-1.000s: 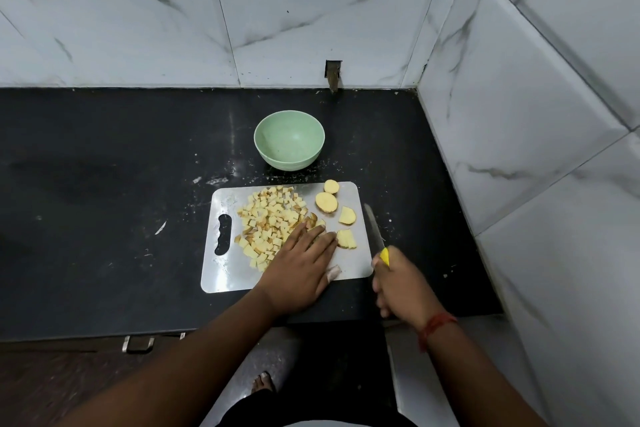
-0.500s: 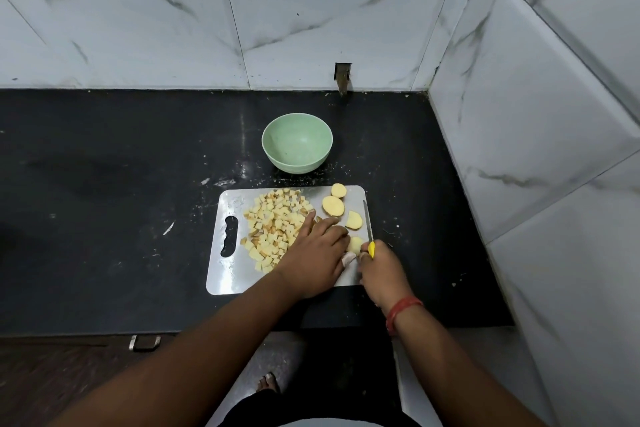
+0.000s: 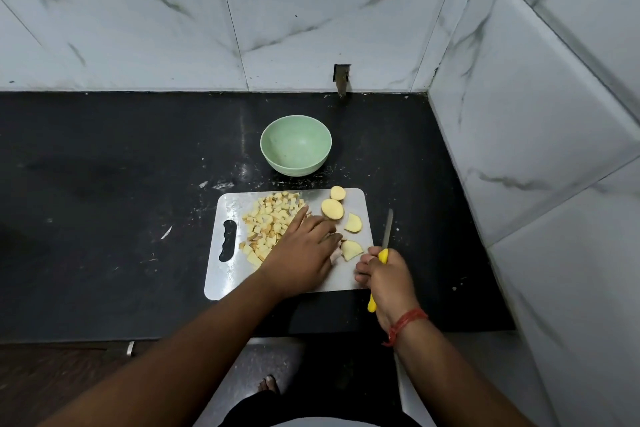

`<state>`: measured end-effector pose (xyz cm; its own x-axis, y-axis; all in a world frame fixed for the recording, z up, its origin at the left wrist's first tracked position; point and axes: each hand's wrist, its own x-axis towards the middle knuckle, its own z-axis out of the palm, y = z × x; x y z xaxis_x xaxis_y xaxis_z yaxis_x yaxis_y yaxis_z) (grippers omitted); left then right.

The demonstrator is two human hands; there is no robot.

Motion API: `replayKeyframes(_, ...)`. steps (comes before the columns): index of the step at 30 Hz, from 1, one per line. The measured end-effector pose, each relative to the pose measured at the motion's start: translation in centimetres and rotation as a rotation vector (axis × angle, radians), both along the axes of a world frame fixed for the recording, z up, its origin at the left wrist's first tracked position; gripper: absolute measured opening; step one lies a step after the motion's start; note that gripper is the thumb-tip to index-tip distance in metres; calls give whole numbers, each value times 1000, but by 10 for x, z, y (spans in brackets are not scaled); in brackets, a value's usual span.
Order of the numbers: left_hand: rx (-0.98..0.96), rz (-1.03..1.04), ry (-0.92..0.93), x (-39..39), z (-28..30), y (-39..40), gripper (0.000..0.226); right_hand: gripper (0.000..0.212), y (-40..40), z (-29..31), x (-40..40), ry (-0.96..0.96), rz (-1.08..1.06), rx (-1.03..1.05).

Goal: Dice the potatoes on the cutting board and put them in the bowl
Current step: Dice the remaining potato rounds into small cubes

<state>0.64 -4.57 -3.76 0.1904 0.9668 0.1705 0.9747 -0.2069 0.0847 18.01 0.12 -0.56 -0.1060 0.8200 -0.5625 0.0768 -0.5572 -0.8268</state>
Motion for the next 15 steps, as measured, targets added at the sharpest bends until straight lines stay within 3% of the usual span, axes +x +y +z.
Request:
replayKeyframes(2,44,19,-8,5,-6,-10,38,14,10,-3,3,-127,42,96)
replayKeyframes(7,5,27,-5,18,-15,-18,46,30,24,1,4,-534,420,343)
replayKeyframes(10,15,18,-9,18,-15,-19,47,36,23,4,2,-600,538,382)
replayKeyframes(15,-11,2,10,12,-16,-17,49,39,16,2,2,-587,553,380)
